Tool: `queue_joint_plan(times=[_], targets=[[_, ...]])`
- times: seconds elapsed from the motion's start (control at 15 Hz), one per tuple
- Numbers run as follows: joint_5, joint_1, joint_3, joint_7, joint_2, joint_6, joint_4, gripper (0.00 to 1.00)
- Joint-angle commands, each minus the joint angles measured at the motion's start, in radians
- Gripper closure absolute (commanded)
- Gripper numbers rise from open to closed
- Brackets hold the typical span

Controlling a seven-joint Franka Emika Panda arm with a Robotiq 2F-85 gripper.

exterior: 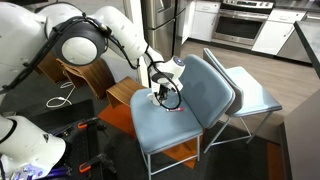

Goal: Move the mug to the left

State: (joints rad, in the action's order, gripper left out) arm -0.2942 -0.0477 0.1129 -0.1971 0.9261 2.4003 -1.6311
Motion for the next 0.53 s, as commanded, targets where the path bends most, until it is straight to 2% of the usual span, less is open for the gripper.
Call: queue_joint_plan(times=[0.0, 0.2, 0.47], targets=[[-0.028, 0.012, 0.011, 0.018, -0.082, 0.025, -0.084, 0.24], [-0.045, 0.025, 0.01, 0.027, -0.168, 0.055, -0.178, 0.02], [-0.065, 0.053, 0.017, 0.078, -0.304, 0.136, -0.326, 0.0]])
